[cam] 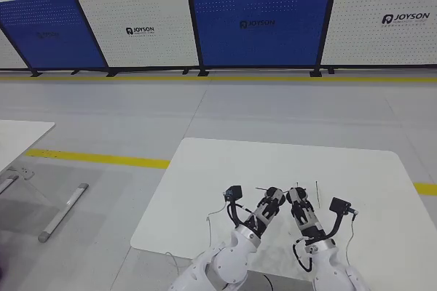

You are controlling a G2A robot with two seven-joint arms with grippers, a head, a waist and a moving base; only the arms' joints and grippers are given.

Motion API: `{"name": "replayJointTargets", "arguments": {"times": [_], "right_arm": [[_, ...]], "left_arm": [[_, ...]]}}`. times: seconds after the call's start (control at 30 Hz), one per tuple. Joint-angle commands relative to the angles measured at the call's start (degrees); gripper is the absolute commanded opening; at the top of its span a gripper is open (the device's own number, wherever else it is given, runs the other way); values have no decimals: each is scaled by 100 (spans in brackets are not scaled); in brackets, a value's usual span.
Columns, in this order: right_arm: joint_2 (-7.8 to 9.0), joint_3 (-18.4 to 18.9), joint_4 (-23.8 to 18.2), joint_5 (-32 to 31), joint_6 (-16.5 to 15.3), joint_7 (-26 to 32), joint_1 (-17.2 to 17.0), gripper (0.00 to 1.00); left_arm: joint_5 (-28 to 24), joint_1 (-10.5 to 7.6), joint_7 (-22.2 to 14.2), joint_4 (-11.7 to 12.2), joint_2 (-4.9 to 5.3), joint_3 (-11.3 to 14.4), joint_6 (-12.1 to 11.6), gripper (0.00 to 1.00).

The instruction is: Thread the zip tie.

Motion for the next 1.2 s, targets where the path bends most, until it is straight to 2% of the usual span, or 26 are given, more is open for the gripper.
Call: {"name": "replayJointTargets", "arguments": {"times": [0.0, 0.1, 0.17, 0.23, 0.3, 0.6, 0.77, 0.9, 0.97, 1.1, 1.17], "right_arm": [[2, 5, 0, 8, -8, -11, -3, 0], [6, 15, -2, 13, -17, -34, -14, 0], [10, 26, 7, -33, 5, -84, -19, 0], [10, 18, 17, -61, 12, -114, -21, 0], [11, 15, 33, -74, 22, -135, -19, 0], [13, 33, 124, -217, 96, -336, 3, 0], [16, 44, 167, -276, 99, -416, 5, 0], [19, 49, 176, -285, 83, -443, -1, 0], [21, 51, 172, -291, 68, -450, -10, 0], [26, 56, 162, -325, 54, -458, -26, 0], [28, 59, 152, -340, 48, -466, -37, 0]], "left_arm": [[2, 2, 26, 5, 0, -8, 16, 0], [21, -7, 83, 29, -4, 0, 40, 0], [40, -18, 109, 52, -8, 14, 61, 31], [53, -25, 128, 65, -11, 25, 69, 44], [59, -30, 149, 75, -14, 33, 71, 47], [17, -7, 270, 93, -23, 28, 36, 44], [-10, 15, 304, 91, -22, 7, 15, 31], [-12, 20, 313, 102, -24, 11, 7, 13], [-20, 15, 315, 112, -27, 17, 10, 9], [-41, 0, 320, 126, -34, 28, 26, 7], [-59, -5, 320, 130, -37, 36, 30, 15]]}}
